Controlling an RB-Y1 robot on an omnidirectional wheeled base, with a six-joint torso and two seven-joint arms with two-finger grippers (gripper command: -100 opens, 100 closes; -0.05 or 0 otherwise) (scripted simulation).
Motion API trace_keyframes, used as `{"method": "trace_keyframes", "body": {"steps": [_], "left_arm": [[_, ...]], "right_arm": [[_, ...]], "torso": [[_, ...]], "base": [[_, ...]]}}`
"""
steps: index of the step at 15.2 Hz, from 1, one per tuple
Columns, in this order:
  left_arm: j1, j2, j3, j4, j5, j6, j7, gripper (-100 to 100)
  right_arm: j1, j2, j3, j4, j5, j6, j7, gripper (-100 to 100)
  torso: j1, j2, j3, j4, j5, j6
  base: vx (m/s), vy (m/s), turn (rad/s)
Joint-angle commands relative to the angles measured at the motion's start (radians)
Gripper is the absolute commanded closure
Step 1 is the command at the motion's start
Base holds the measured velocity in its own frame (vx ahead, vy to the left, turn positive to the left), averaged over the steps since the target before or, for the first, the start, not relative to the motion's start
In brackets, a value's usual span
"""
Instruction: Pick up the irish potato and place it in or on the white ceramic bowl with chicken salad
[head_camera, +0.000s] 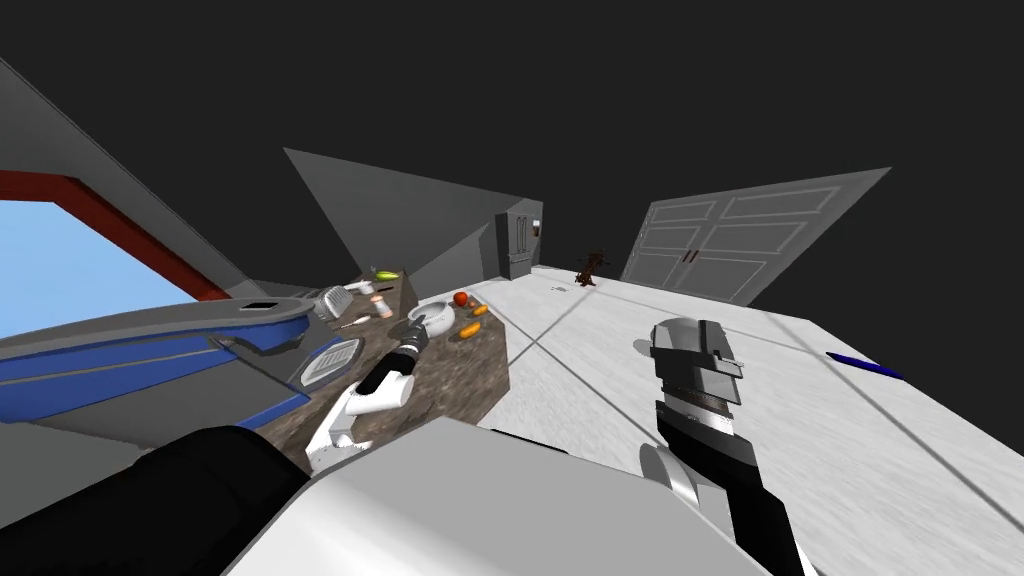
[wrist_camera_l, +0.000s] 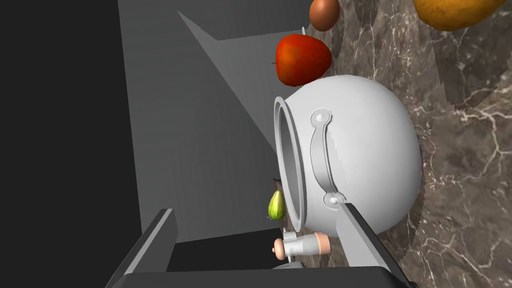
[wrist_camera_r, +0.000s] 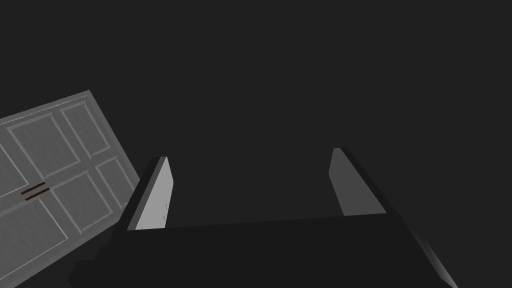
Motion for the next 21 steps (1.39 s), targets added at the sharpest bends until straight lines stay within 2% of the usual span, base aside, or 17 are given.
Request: {"method": "trace_keyframes", "body": {"steps": [1, 3, 4, 6, 7, 9, 10, 12, 13, 15, 16, 18, 19, 21], "left_arm": [[-0.007, -0.005, 0.038, 0.011, 0.013, 0.050, 0.022, -100], [-0.007, -0.005, 0.038, 0.011, 0.013, 0.071, 0.022, -100], [-0.013, -0.007, 0.072, 0.017, 0.026, 0.108, 0.041, -100], [-0.013, -0.007, 0.072, 0.017, 0.026, 0.129, 0.041, -100], [-0.019, -0.010, 0.106, 0.024, 0.038, 0.163, 0.060, -100], [-0.019, -0.010, 0.106, 0.024, 0.038, 0.186, 0.060, -100], [-0.025, -0.014, 0.141, 0.030, 0.051, 0.216, 0.079, -100], [-0.025, -0.014, 0.141, 0.030, 0.051, 0.243, 0.079, -100], [-0.031, -0.018, 0.174, 0.037, 0.063, 0.282, 0.097, -100], [-0.031, -0.018, 0.174, 0.037, 0.063, 0.299, 0.097, -100], [-0.036, -0.022, 0.208, 0.043, 0.075, 0.335, 0.116, -100], [-0.036, -0.022, 0.208, 0.043, 0.075, 0.354, 0.116, -100], [-0.042, -0.027, 0.240, 0.049, 0.087, 0.389, 0.133, -100], [-0.042, -0.027, 0.240, 0.049, 0.087, 0.408, 0.133, -100]], "right_arm": [[0.000, 0.000, 0.000, 0.000, 0.000, 0.000, 0.000, 0], [0.000, 0.000, 0.000, 0.000, 0.000, 0.000, 0.000, 0], [0.000, 0.000, 0.000, 0.000, 0.000, 0.000, 0.000, 0], [0.000, 0.000, 0.000, 0.000, 0.000, 0.000, 0.000, 0], [0.000, 0.000, 0.000, 0.000, 0.000, 0.000, 0.000, 0], [0.000, 0.000, 0.000, 0.000, 0.000, 0.000, 0.000, 0], [0.000, 0.000, 0.000, 0.000, 0.000, 0.000, 0.000, 0], [0.000, 0.000, 0.000, 0.000, 0.000, 0.000, 0.000, 0], [0.000, 0.000, 0.000, 0.000, 0.000, 0.000, 0.000, 0], [0.000, 0.000, 0.000, 0.000, 0.000, 0.000, 0.000, 0], [0.000, 0.000, 0.000, 0.000, 0.000, 0.000, 0.000, 0], [0.000, 0.000, 0.000, 0.000, 0.000, 0.000, 0.000, 0], [0.000, 0.000, 0.000, 0.000, 0.000, 0.000, 0.000, 0], [0.000, 0.000, 0.000, 0.000, 0.000, 0.000, 0.000, 0]], "torso": [[0.000, 0.000, 0.000, 0.000, 0.000, 0.000], [-0.001, 0.000, 0.000, 0.000, 0.000, 0.001], [0.000, 0.000, 0.000, 0.000, 0.000, 0.000], [0.000, 0.000, 0.000, 0.000, 0.000, 0.000], [0.000, 0.000, 0.000, 0.000, 0.000, 0.000], [-0.001, 0.000, 0.000, 0.000, 0.000, 0.000], [0.000, 0.000, 0.000, 0.000, 0.000, 0.000], [0.000, 0.000, 0.000, 0.000, 0.000, 0.000], [0.000, 0.000, 0.000, 0.000, 0.000, 0.000], [0.000, 0.000, 0.000, 0.000, 0.000, 0.000], [0.000, 0.000, 0.000, 0.000, 0.000, 0.000], [0.000, 0.000, 0.000, 0.000, 0.000, 0.000], [0.000, 0.000, 0.000, 0.000, 0.000, 0.000], [0.000, 0.000, 0.000, 0.000, 0.000, 0.000]], "base": [[0.035, -0.057, -0.172], [0.036, -0.047, -0.140], [0.035, -0.041, -0.141], [0.037, -0.043, -0.131], [0.033, -0.053, -0.208], [0.041, -0.042, -0.119], [0.044, -0.044, -0.157], [0.039, -0.041, -0.117], [0.043, -0.046, -0.195], [0.043, -0.036, -0.118], [0.043, -0.040, -0.129], [0.040, -0.036, -0.136], [0.043, -0.035, -0.180], [0.041, -0.031, -0.111]]}}
